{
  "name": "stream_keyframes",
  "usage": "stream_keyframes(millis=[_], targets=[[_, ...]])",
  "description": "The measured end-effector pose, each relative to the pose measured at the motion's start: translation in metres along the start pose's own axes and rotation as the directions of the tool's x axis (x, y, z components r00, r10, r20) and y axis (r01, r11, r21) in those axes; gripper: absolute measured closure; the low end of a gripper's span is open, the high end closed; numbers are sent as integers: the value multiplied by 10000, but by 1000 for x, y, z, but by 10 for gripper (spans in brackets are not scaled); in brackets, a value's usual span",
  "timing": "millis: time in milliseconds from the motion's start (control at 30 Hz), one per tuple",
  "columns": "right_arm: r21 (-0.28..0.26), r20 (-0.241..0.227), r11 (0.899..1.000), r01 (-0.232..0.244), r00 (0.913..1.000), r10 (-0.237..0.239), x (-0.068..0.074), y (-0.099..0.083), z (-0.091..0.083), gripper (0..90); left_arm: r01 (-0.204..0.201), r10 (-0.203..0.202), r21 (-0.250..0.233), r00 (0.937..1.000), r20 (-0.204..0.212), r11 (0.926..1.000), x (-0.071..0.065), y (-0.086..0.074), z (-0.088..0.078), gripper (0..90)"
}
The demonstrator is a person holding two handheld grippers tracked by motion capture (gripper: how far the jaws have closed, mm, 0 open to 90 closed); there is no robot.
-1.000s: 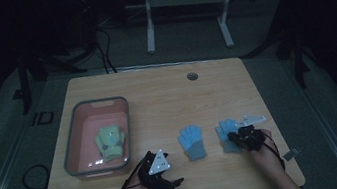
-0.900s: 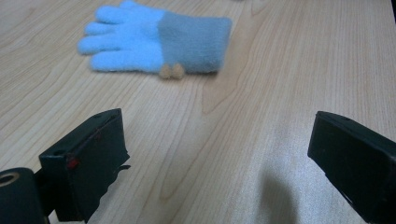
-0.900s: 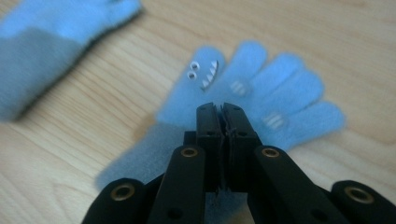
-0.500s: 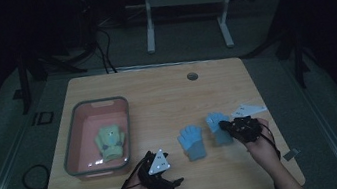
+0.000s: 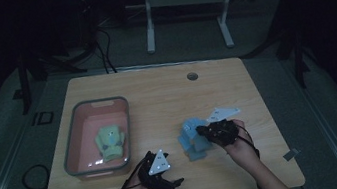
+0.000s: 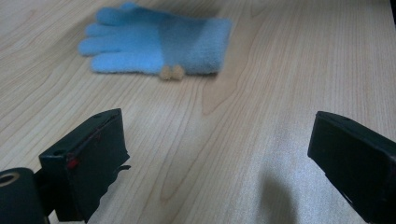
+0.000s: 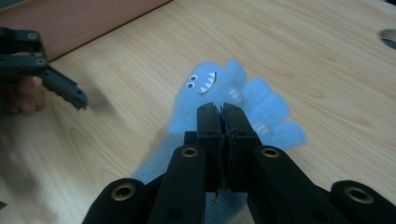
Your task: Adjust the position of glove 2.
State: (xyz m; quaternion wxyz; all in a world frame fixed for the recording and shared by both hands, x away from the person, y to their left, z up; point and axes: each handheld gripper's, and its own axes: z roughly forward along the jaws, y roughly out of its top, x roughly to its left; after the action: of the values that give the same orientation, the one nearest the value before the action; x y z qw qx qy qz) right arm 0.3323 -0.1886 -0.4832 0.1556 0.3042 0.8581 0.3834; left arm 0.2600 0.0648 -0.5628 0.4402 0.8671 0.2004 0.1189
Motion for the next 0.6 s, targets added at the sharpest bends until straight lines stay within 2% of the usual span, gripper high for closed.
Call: stream_keyframes(millis=[133, 233, 400, 500, 600], targets=[[233, -237, 9997, 106, 9997, -101, 4, -1, 11, 867, 11, -11, -17, 10000, 46, 10000, 0, 0, 0, 46], [484, -146, 9985, 263, 9996, -256, 7, -3, 18, 866, 14, -14, -28, 10000, 48, 10000, 0, 0, 0, 46], [622, -515, 9979, 182, 9986, -150, 10, -6, 27, 865, -10, 11, -69, 10000, 45, 10000, 0, 0, 0, 46], [726, -500, 9972, 168, 9987, -132, 11, -8, 30, 863, -23, 23, -42, 10000, 54, 10000, 0, 0, 0, 46], [1071, -561, 9941, 182, 9984, -122, 10, -14, 37, 860, -37, 37, 30, 10000, 15, 10000, 0, 0, 0, 46]])
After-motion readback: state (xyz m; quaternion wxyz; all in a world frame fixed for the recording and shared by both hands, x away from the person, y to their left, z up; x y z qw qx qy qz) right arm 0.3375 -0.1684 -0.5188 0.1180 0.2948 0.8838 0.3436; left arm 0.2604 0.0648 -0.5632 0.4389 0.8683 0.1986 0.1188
